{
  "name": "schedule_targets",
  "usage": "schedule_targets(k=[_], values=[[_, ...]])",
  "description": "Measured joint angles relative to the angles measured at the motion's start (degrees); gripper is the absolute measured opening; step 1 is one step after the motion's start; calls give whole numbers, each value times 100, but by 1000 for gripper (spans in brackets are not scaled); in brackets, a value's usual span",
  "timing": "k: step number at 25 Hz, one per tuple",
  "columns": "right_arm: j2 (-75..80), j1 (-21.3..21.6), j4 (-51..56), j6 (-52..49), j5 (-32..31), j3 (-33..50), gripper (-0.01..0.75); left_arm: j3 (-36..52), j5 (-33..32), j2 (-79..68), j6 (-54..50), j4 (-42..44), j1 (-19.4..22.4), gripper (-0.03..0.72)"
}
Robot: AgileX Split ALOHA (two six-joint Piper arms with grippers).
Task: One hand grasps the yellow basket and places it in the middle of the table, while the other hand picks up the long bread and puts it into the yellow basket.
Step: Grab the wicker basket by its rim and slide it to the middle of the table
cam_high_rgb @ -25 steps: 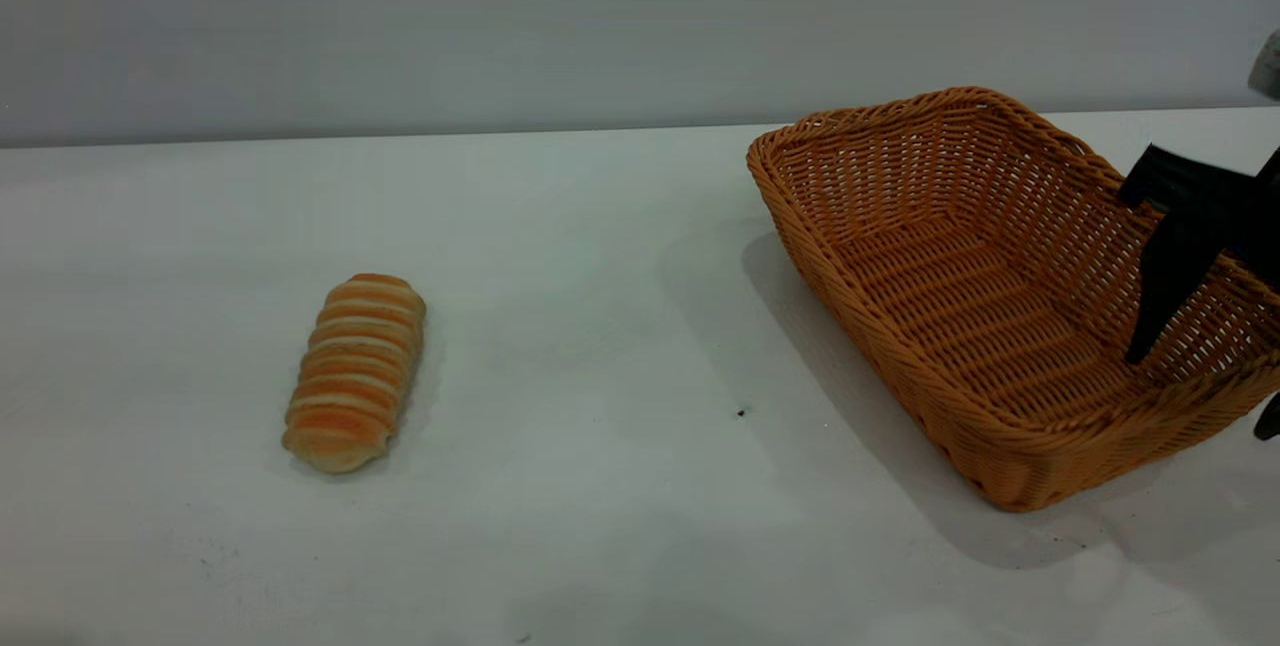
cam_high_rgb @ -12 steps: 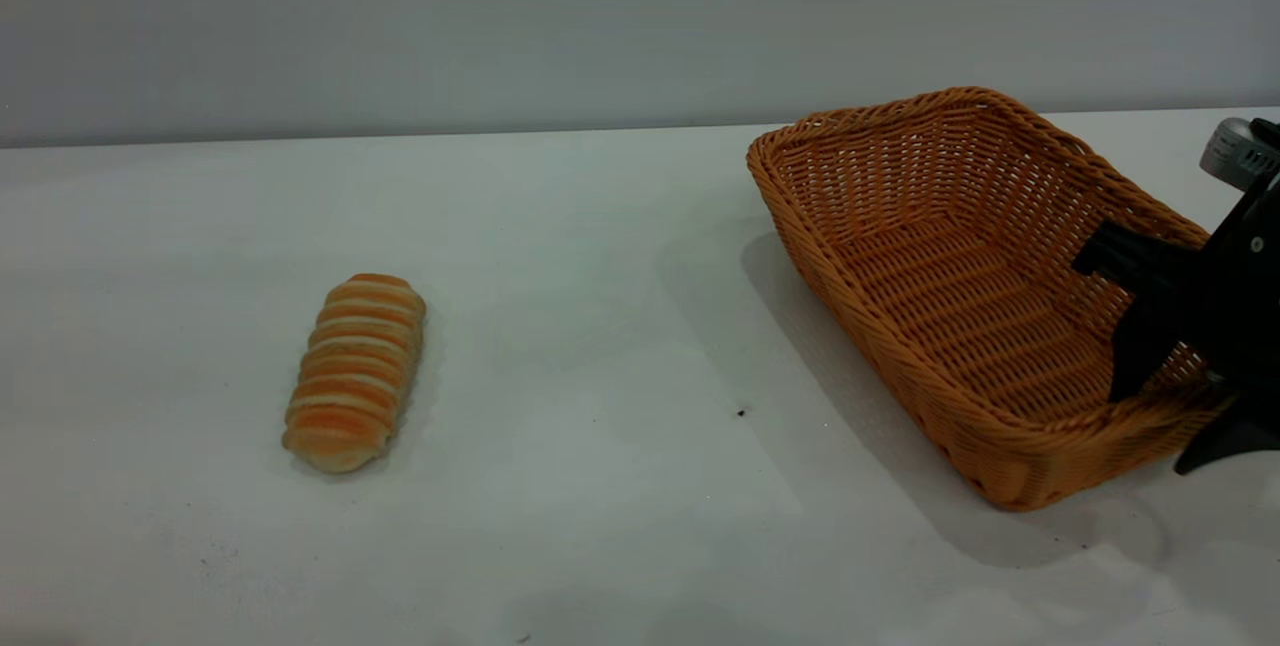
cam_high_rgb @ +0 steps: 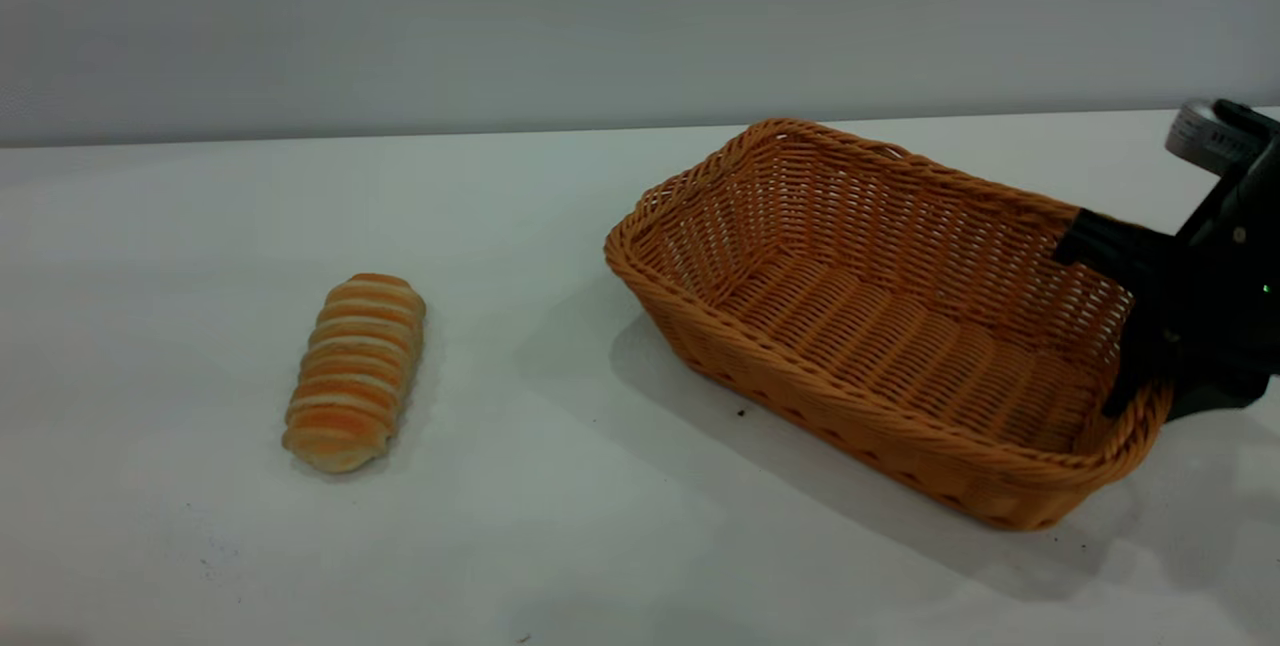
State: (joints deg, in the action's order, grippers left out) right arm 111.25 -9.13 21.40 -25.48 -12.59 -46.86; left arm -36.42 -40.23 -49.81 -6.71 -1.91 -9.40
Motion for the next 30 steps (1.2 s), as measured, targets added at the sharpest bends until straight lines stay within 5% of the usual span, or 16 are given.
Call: schedule_targets(k=[9,16,23,27,30], values=[[46,-11,949,2375,-1366,-1025,46,0,-39,0,0,0,0,490],[297,-405,2192,3786,-1386,-1147,46,0,-39,0,0,0,0,490],[749,-825,2273,4293,-1277,-1231,67,0,-53,0,0,0,0,490],[750,-819,2307,4383,-947,-1245,173,0,-81,0,0,0,0,490],[750,-819,2355,4401,-694,-1270,325,0,-81,0,0,0,0,490]])
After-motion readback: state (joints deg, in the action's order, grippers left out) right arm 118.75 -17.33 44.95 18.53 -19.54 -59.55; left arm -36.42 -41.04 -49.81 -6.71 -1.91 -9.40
